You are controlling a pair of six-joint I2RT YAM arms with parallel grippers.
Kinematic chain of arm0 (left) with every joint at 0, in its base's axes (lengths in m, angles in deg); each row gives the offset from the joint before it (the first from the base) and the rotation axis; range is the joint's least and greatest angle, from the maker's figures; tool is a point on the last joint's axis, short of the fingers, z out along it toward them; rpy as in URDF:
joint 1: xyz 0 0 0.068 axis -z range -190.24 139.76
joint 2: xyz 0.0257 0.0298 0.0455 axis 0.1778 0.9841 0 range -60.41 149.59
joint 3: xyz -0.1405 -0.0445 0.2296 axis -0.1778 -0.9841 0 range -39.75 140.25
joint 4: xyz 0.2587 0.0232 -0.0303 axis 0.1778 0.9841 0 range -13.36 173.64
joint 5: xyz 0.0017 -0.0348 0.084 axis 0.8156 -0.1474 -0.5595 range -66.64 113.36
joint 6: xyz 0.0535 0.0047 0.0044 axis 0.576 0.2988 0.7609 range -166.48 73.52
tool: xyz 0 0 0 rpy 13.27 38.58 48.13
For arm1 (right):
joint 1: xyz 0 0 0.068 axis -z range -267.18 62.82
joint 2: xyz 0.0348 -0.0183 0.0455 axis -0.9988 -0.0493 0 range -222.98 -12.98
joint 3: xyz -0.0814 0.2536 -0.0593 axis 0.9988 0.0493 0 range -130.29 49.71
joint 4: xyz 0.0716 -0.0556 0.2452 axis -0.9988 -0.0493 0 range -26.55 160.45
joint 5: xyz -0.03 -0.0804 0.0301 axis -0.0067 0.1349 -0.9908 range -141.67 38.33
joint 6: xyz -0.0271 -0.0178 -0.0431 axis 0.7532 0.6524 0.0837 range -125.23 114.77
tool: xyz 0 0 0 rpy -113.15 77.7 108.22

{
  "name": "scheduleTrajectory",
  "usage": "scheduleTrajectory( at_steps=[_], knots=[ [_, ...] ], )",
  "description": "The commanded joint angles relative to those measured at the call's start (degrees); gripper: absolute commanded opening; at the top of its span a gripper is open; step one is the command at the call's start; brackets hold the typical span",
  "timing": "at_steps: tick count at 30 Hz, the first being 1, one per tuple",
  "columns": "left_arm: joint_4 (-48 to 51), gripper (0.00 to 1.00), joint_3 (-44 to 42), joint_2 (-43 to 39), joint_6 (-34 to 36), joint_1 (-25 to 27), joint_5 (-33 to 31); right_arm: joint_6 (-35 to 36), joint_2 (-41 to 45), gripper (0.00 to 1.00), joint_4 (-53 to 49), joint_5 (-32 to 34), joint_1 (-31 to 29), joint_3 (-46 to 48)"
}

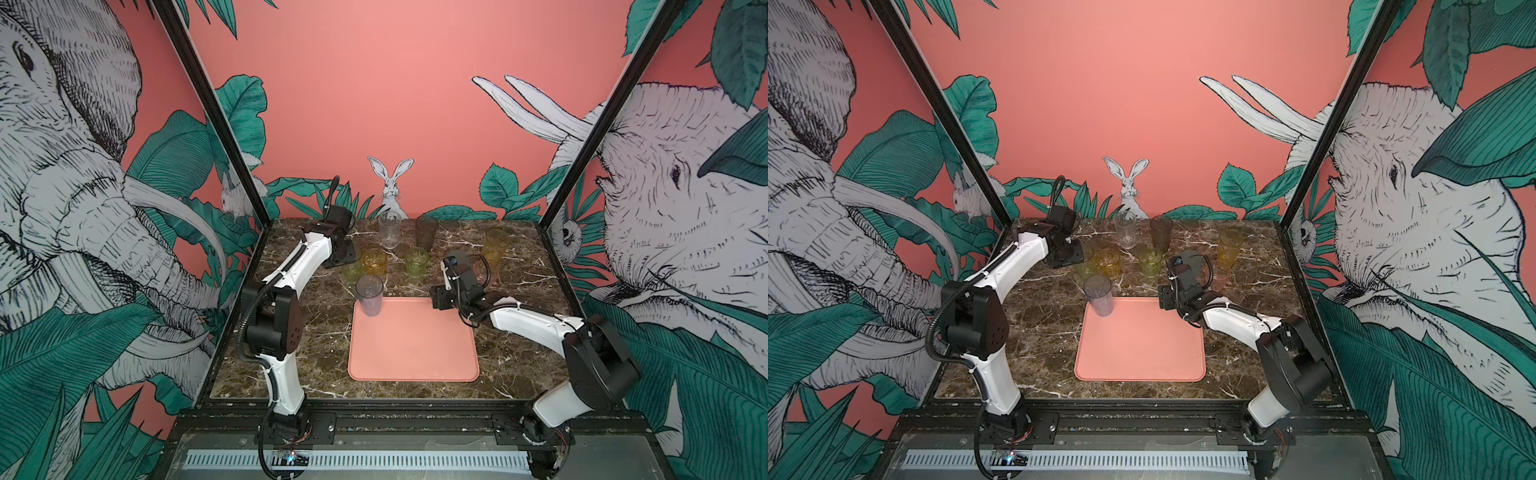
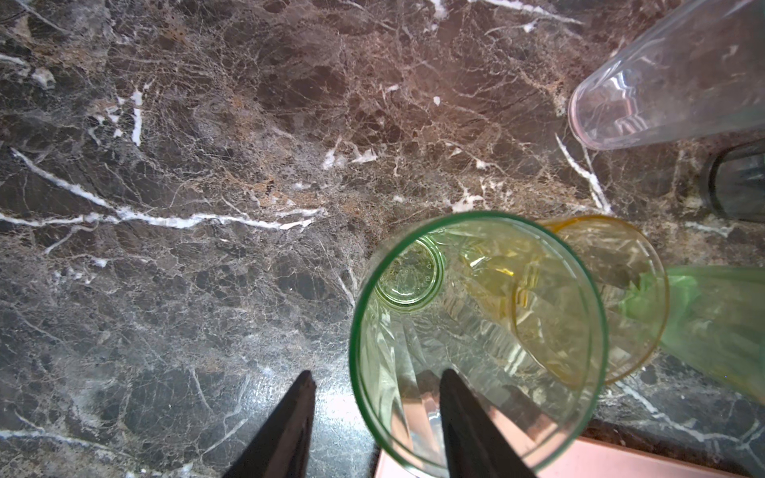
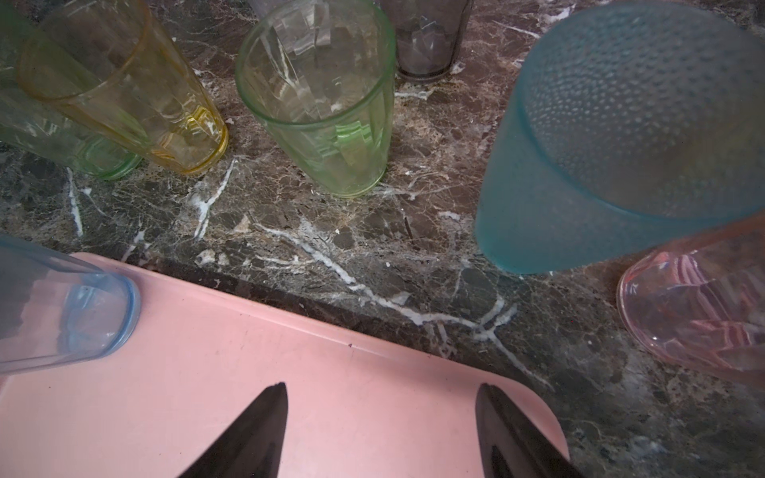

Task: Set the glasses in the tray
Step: 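Raise the left gripper and move it over the green cup, then close the left gripper on the green cup's rim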

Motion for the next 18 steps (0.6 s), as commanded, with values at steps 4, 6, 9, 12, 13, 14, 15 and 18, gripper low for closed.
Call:
scheduleTrajectory(
  at_steps=[4, 6, 9, 12, 13, 14, 15, 18],
  knots=[
    [-0.3, 0.42, -1.27, -0.12, -1.0, -0.47, 0.86, -0.45, -0.79, 0.74, -0.06, -0.35, 0.29, -1.97],
    [-0.38, 0.4, -1.46, -0.05, -1.02, -0.43, 0.98, -0.44, -0.87, 0.74, -0.11, -0.35, 0.23, -2.06],
    [-0.43, 0.36, -1.44, 0.12, -1.11, -0.47, 0.98, -0.44, -0.88, 0.74, -0.21, -0.42, 0.23, -2.15],
    [-0.53, 0.32, -1.44, 0.14, -1.11, -0.53, 1.28, -0.44, -0.95, 0.74, -0.24, -0.37, 0.23, -2.12],
    [-0.57, 0.31, -1.44, 0.15, -1.03, -0.58, 1.32, -0.44, -0.97, 0.74, -0.26, -0.39, 0.2, -2.14],
    [-0.65, 0.31, -1.43, 0.16, -1.09, -0.58, 1.25, -0.44, -0.97, 0.74, -0.35, -0.44, 0.25, -2.19],
    [-0.66, 0.3, -1.44, 0.23, -1.07, -0.64, 1.27, -0.44, -1.05, 0.74, -0.41, -0.37, 0.28, -2.24],
    [-0.66, 0.27, -1.46, 0.39, -1.04, -0.63, 1.42, -0.44, -1.05, 0.74, -0.5, -0.39, 0.21, -2.32]
  ],
)
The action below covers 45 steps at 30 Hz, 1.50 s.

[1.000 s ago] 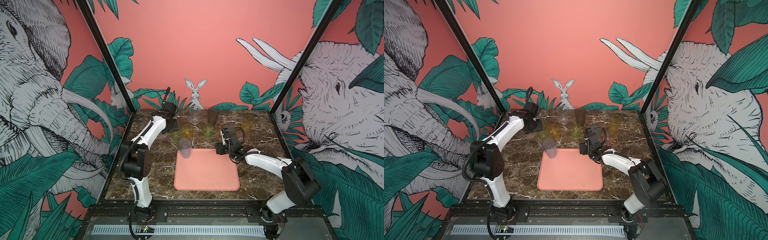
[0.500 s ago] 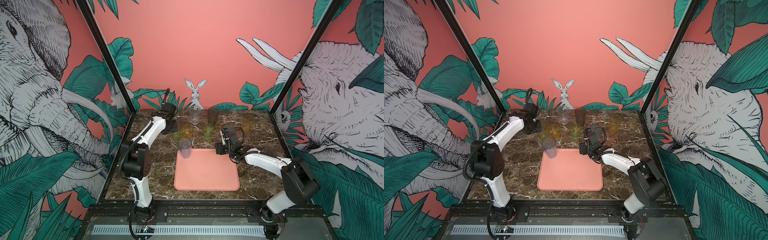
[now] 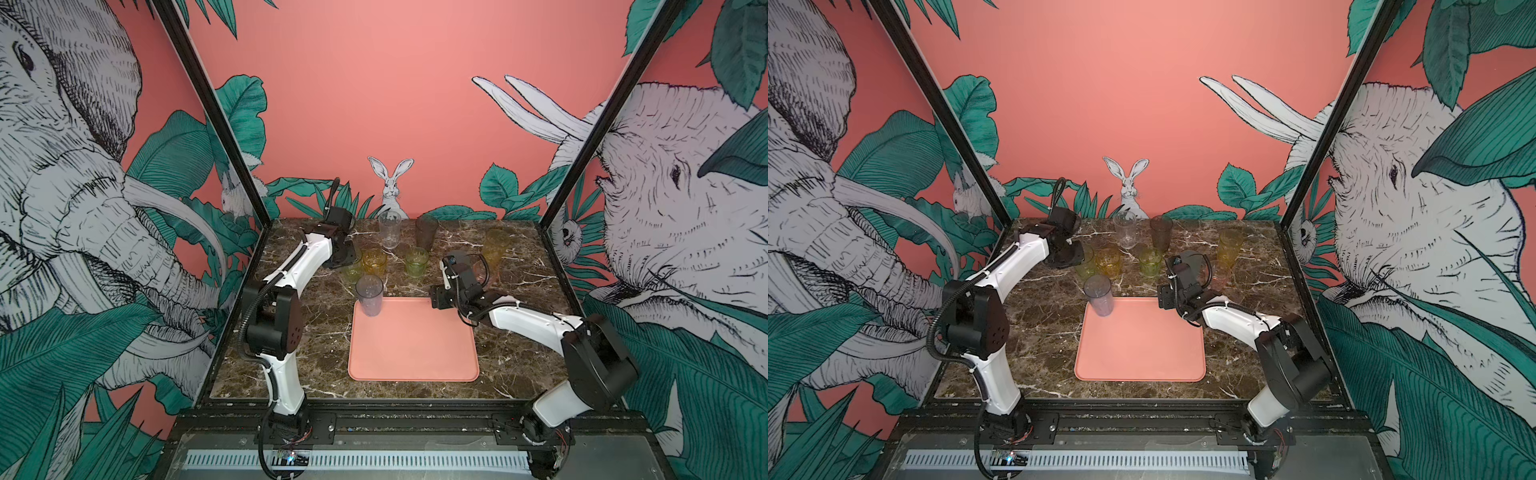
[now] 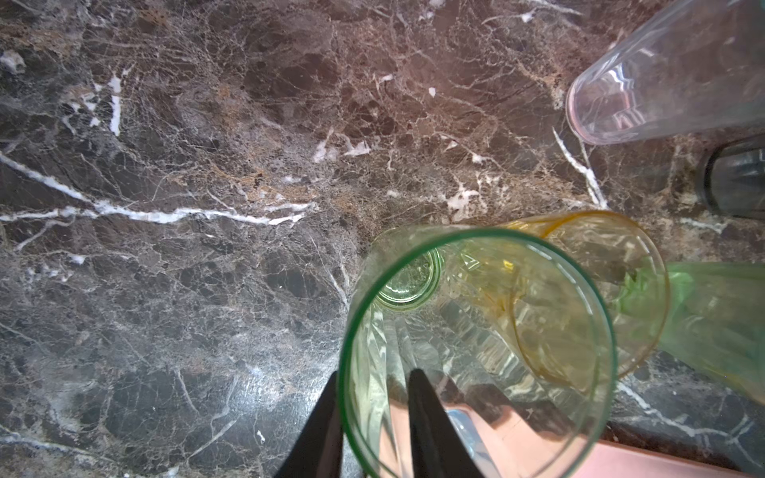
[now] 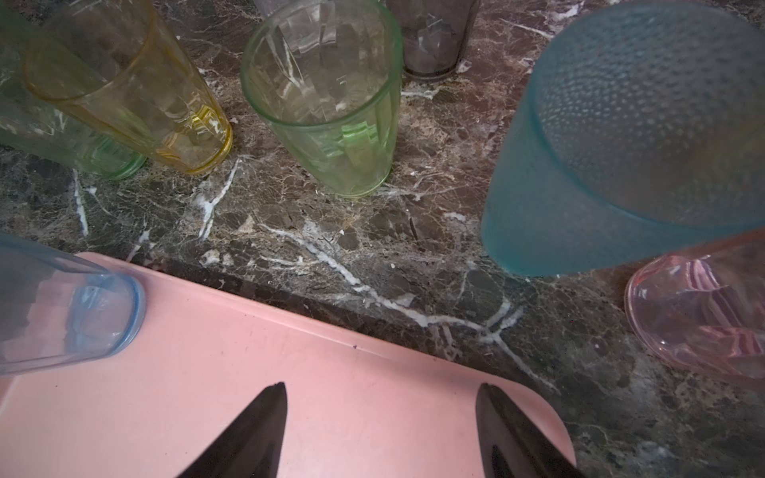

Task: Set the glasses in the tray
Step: 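Close the left gripper on the green cup's rim, then lift the green cup with the left gripper and draw it toward the robot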

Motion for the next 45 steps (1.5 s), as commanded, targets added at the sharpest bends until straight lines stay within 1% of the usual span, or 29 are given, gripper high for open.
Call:
scheduleTrajectory(
  at_steps=[1, 7, 20, 28, 39, 45],
  knots=[
    [0.2, 0.26, -0.62, 0.21, -0.43, -0.39, 0.21, -0.42, -0.7, 0.74, 0.01, 0.09, 0.3, -1.56],
    [0.2, 0.21, -0.74, 0.21, -0.43, -0.48, 0.34, -0.5, -0.79, 0.74, -0.08, 0.0, 0.22, -1.76],
    [0.54, 0.15, -0.5, -0.03, 0.06, -0.74, 0.04, -0.5, -1.06, 0.75, -0.34, -0.08, 0.27, -2.02],
    [0.9, 0.09, -0.78, -0.65, 0.35, -1.11, -0.23, -0.59, -1.36, 0.75, -0.64, -0.2, 0.26, -2.18],
    [1.76, 0.01, -0.79, -2.77, 1.3, -1.44, -0.62, -0.59, -1.49, 0.75, -0.81, -0.31, 0.18, -2.46],
    [2.89, 0.0, -0.64, -4.35, 1.81, -1.6, -1.22, -0.59, -1.58, 0.75, -0.89, -0.43, 0.24, -2.47]
  ],
)
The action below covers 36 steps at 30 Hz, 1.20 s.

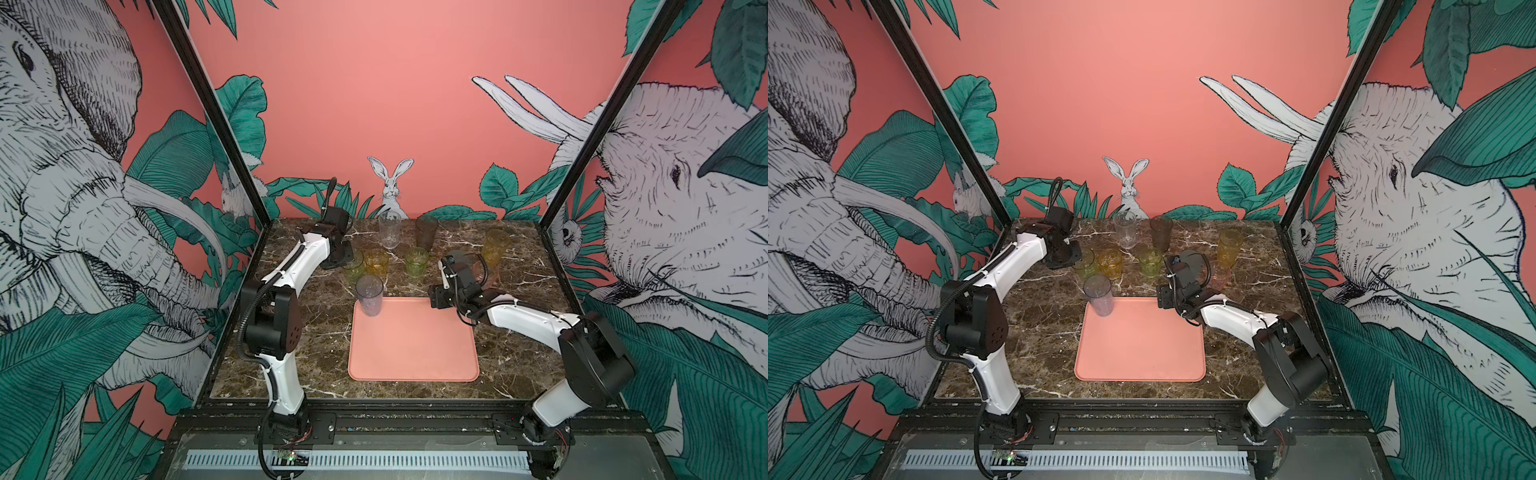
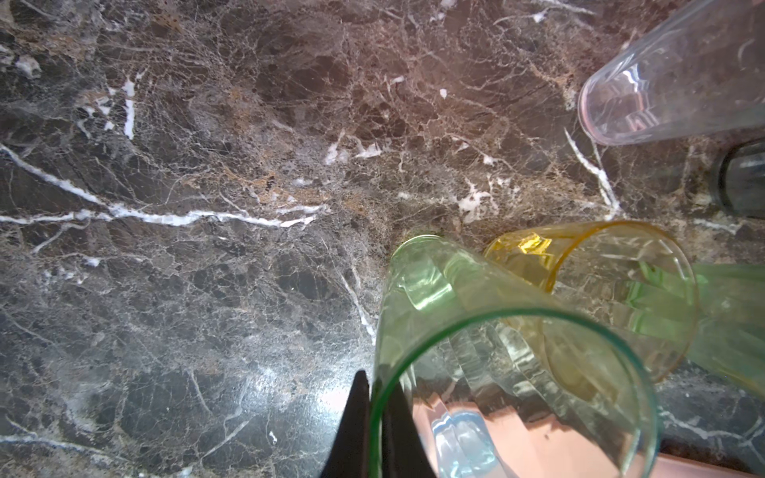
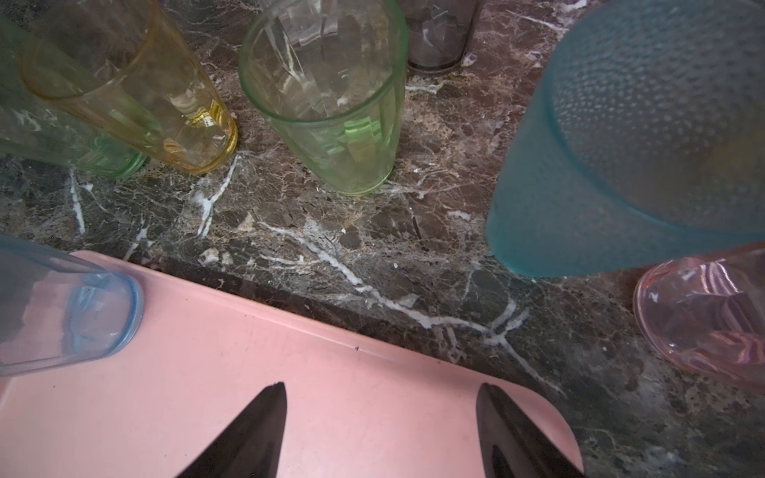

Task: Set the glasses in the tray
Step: 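Lift the green cup with the left gripper and draw it toward the robot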

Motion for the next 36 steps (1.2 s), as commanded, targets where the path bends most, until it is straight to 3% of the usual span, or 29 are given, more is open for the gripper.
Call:
scheduleTrajectory(
  at_steps=[1, 19, 36],
  knots=[
    [2.56, 0.0, -0.47, -4.38, 0.65, -0.59, -1.29, -0.56, -0.45, 0.75, -0.25, 0.04, 0.22, -1.33],
    [9.65, 0.0, 0.85, -11.2, 3.84, -0.68, -3.92, -0.66, -0.44, 0.75, -0.45, -0.13, 0.23, -1.43],
    [23.06, 0.0, 1.57, -22.55, 6.89, -0.68, -5.41, -0.75, -0.02, 0.75, -0.71, -0.49, 0.25, -1.39]
  ],
)
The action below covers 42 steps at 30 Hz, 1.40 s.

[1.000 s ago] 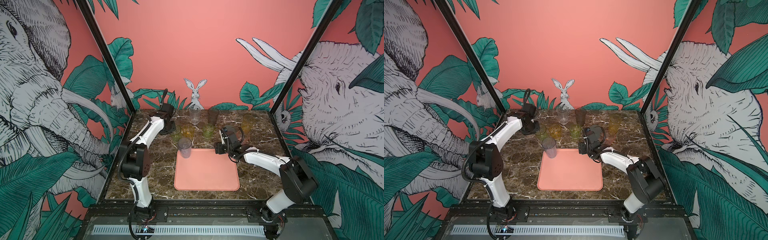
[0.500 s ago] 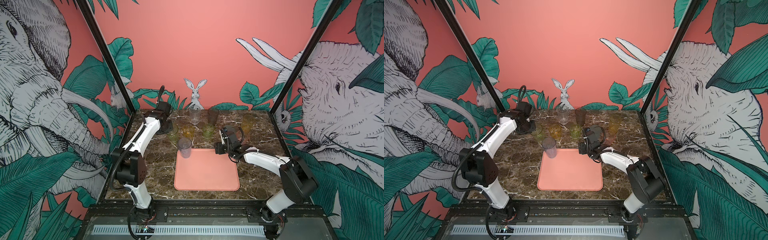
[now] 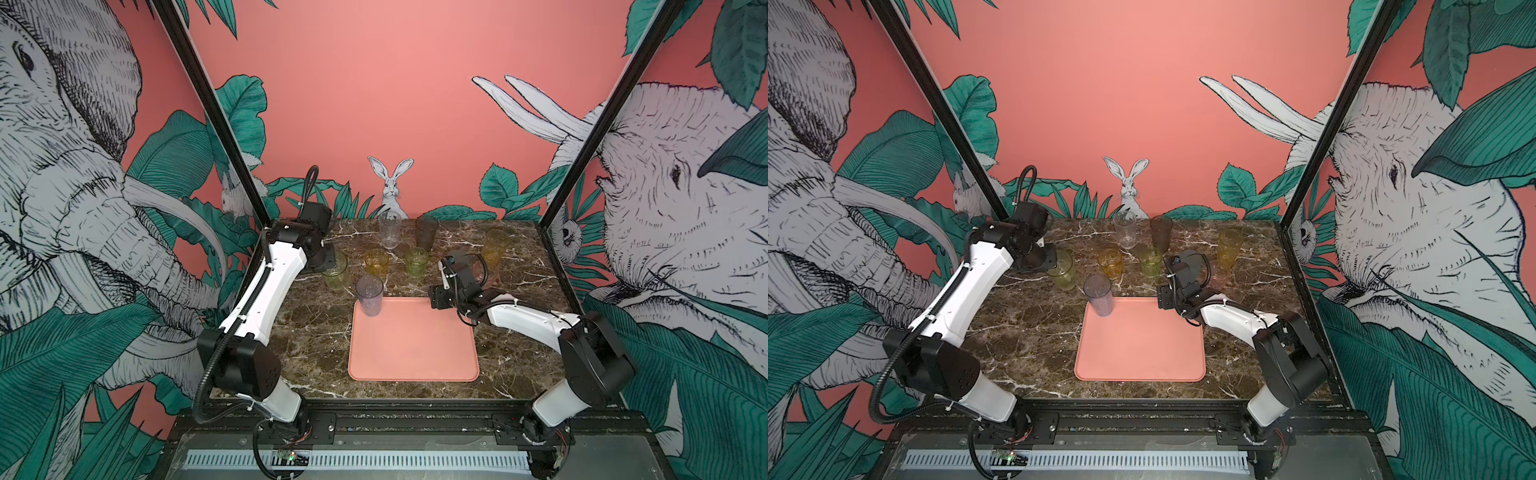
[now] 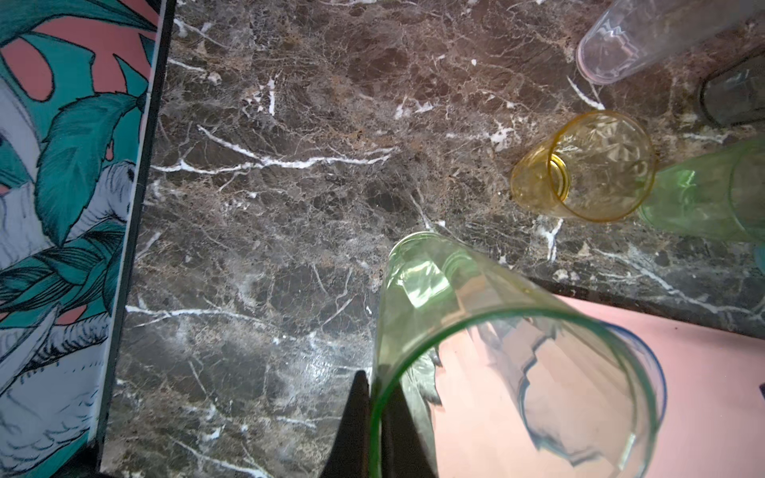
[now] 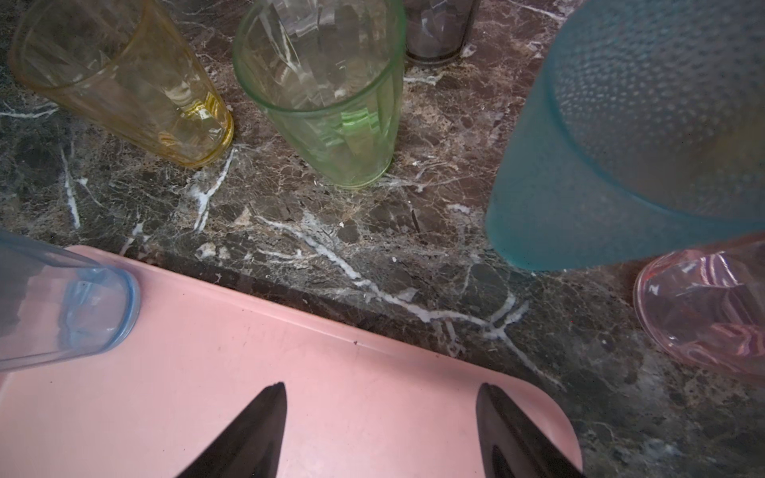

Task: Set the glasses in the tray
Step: 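Lift the green cup with the left gripper and draw it toward the robot, then carry the green cup with the left gripper over the tray beside the clear cup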

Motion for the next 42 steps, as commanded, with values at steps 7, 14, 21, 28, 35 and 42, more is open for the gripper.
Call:
scheduleTrajectory(
  at_steps=[7, 14, 21, 28, 35, 42],
  knots=[
    [9.34, 0.0, 0.28, -8.67, 0.68, -0.28, -0.39, -0.61, 0.12, 0.75, 0.37, -0.42, 0.23, -1.26],
    [13.62, 0.0, -0.38, -12.68, 0.64, 0.04, 0.65, -0.66, -0.01, 0.75, 0.36, -0.61, 0.26, -1.39],
    [15.84, 0.0, -2.53, -16.3, -0.01, 1.2, 1.72, -0.62, -0.5, 0.75, -0.16, -0.55, 0.26, -1.69],
    [16.73, 0.0, -5.0, -18.81, -1.42, 2.63, 1.87, -0.49, -0.33, 0.75, -0.27, -0.07, 0.19, -1.73],
    [13.69, 0.0, -10.67, -20.99, -2.96, 5.81, 2.49, -0.5, -0.51, 0.75, -0.79, -0.23, 0.18, -2.07],
    [9.48, 0.0, -16.78, -22.82, -4.55, 8.78, 4.15, -0.46, -0.42, 0.75, -0.79, -0.24, 0.26, -2.05]
  ],
)
